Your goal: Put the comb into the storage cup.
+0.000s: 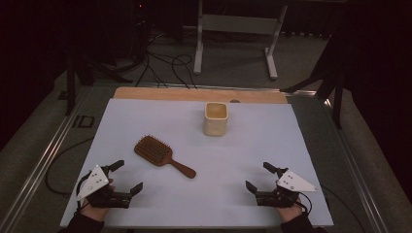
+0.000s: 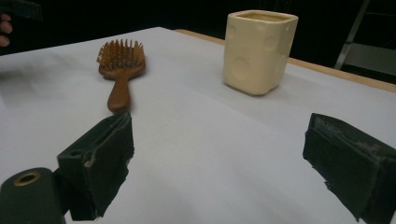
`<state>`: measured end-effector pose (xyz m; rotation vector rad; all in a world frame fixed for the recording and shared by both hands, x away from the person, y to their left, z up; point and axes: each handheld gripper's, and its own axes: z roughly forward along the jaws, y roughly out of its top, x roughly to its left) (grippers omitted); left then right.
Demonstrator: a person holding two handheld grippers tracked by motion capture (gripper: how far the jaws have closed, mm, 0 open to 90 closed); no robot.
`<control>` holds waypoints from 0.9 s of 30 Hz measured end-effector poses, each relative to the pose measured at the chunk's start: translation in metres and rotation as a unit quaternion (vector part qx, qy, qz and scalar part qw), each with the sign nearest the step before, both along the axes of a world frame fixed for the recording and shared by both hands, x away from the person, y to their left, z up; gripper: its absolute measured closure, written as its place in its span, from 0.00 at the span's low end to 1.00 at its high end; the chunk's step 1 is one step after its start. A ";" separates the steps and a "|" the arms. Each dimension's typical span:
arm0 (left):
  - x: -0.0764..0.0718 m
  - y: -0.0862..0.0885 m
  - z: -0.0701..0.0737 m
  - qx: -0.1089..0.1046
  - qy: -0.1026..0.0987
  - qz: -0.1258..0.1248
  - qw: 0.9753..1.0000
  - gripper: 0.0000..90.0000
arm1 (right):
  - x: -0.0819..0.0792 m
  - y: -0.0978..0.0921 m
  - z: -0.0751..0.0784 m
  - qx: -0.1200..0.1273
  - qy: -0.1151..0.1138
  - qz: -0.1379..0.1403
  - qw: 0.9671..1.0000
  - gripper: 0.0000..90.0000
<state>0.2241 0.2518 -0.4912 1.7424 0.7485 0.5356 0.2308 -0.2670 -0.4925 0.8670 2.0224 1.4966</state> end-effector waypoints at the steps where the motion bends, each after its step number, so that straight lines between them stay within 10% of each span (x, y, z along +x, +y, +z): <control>1: 0.000 -0.001 0.002 0.003 0.000 0.000 1.000 0.00 | -0.001 0.000 0.000 -0.001 -0.001 0.001 1.000 0.09; 27: 0.027 -0.022 0.046 0.007 0.023 -0.053 0.998 0.00 | -0.001 -0.001 0.002 0.004 -0.008 -0.009 1.000 0.09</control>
